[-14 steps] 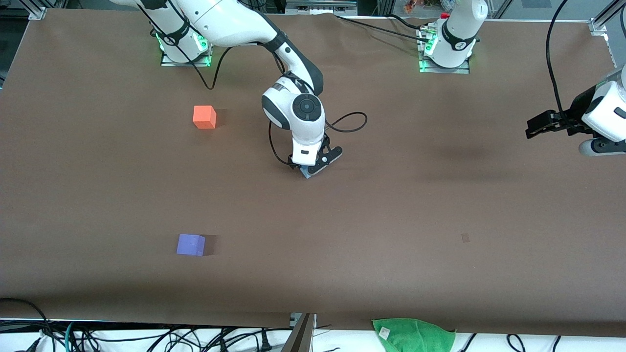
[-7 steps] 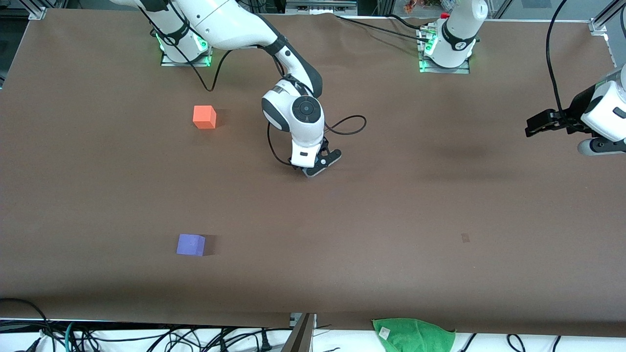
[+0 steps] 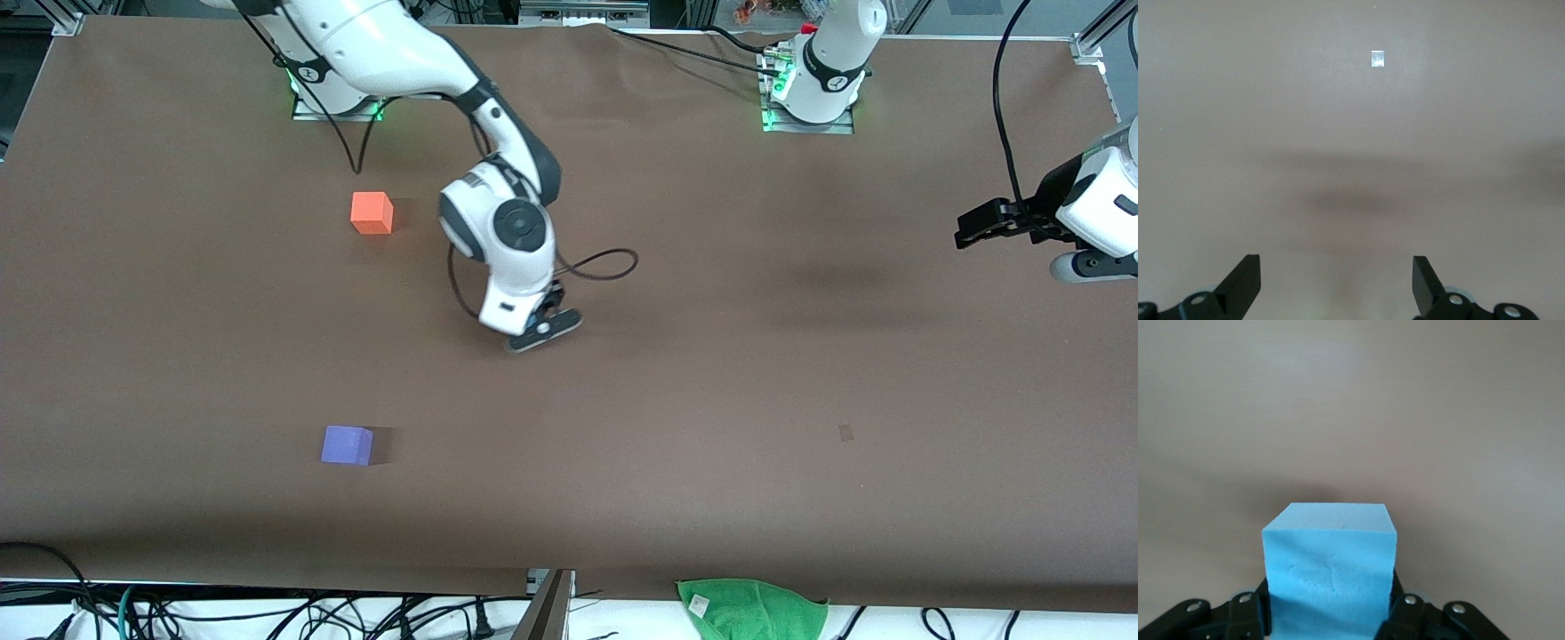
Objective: Place blue block between orange and purple blocks
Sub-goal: 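Carry the light-blue cube with the right gripper toward the orange cube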
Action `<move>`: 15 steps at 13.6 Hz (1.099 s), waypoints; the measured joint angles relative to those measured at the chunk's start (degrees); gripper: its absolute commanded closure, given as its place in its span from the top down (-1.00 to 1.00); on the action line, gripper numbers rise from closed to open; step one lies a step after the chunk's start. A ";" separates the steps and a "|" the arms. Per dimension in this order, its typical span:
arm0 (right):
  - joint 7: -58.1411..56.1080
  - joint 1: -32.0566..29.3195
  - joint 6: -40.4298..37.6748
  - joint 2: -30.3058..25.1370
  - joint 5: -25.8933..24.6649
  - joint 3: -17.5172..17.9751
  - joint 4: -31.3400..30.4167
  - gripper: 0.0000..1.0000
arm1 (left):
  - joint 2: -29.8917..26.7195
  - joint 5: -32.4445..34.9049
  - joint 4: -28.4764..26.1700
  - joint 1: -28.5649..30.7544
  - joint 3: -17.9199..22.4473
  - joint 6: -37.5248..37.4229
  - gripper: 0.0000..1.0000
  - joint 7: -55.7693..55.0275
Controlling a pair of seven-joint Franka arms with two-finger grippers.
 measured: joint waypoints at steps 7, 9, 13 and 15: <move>0.07 -13.01 -9.45 -6.89 0.47 -0.71 -4.96 -0.54 | 0.00 0.00 0.00 0.00 -0.05 -0.26 1.00 0.16; 0.09 -15.21 -9.07 -7.73 0.48 -1.74 -7.21 -0.53 | 0.01 0.00 0.00 0.00 -0.07 -0.30 1.00 0.18; -0.55 -19.10 0.15 -10.49 0.49 -2.29 -16.04 -0.53 | 0.28 0.00 0.00 0.00 -0.08 -0.30 1.00 0.19; -0.53 -19.67 6.03 -11.93 0.56 -2.31 -21.66 -0.53 | 0.47 0.00 -0.06 0.00 -0.07 -0.30 1.00 0.20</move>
